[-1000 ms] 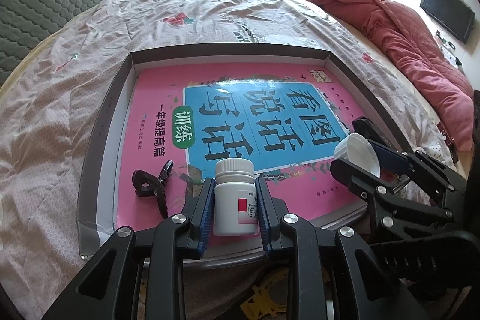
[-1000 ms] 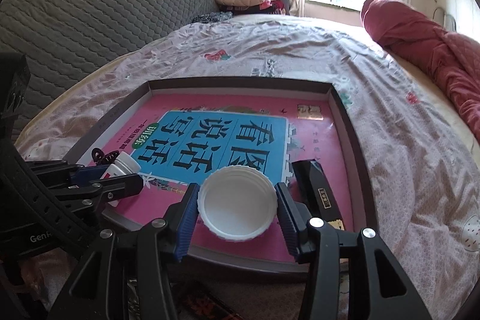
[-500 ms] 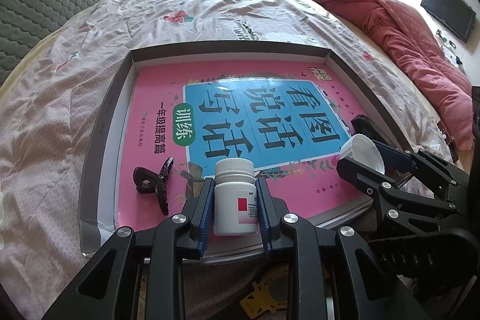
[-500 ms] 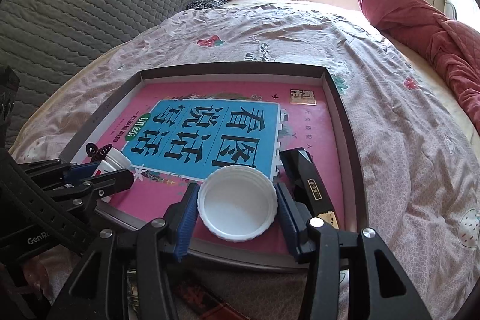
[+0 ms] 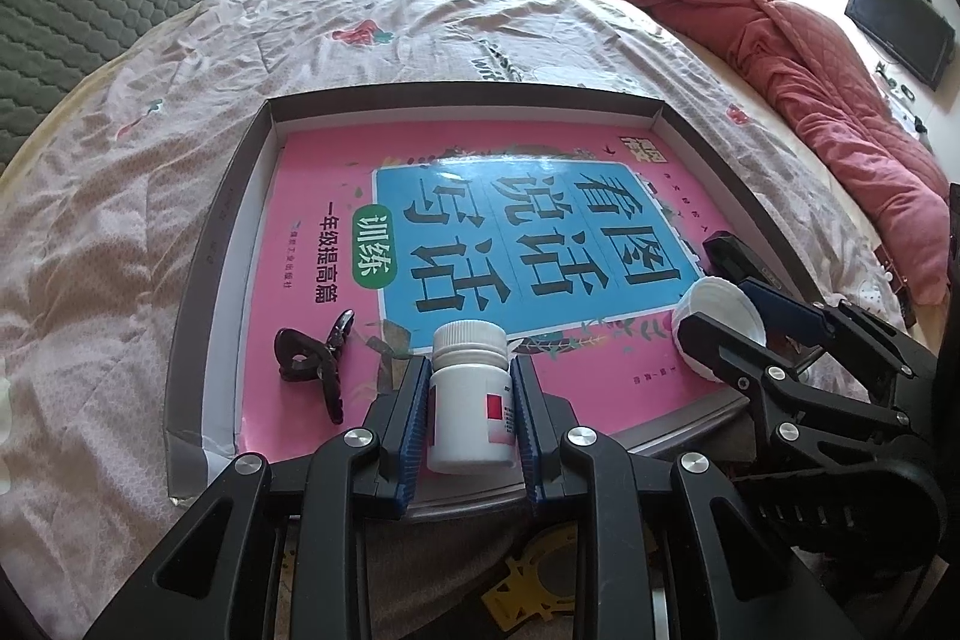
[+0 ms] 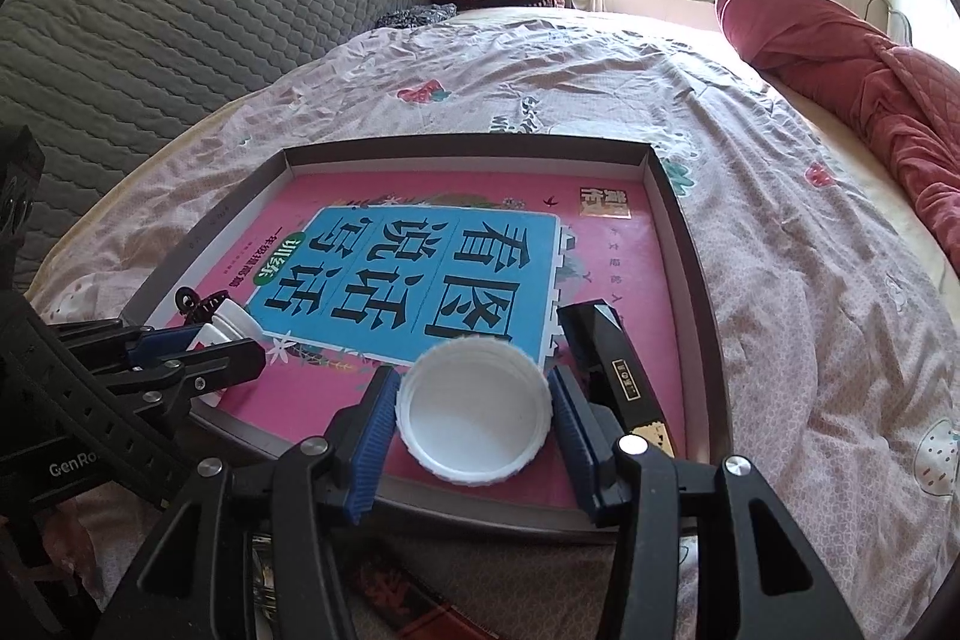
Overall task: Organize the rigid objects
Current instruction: 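Lower the lid onto the book and open the right tool while the left tool releases the bottle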
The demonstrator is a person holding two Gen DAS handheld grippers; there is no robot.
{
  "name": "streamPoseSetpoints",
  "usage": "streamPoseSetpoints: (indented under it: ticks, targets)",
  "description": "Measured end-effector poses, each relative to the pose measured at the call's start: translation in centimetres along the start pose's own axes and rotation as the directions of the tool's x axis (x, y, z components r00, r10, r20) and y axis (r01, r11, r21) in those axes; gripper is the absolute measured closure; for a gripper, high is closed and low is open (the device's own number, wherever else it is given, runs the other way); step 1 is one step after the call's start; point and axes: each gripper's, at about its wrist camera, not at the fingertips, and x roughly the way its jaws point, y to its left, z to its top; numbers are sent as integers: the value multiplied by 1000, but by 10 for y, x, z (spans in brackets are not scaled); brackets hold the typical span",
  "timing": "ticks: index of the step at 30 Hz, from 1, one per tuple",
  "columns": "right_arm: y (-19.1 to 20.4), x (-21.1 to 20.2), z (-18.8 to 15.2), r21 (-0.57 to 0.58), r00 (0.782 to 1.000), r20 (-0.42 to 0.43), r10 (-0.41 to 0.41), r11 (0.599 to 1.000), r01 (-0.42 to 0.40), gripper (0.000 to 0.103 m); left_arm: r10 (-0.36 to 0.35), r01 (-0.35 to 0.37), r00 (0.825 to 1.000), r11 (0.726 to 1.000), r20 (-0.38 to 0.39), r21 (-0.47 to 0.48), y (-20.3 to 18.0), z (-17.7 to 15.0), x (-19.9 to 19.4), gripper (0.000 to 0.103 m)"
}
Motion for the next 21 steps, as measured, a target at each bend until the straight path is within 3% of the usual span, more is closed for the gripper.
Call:
streamPoseSetpoints:
  ticks: [13,21]
  targets:
    - [-12,-17,1,40,995,95,3,999,-7,51,11,-11,1000,1000,1,-11,3,-3,-10,74]
    - [-19,-23,0,63,992,119,-40,997,32,46,12,-12,1000,1000,-1,-21,5,-4,-14,73]
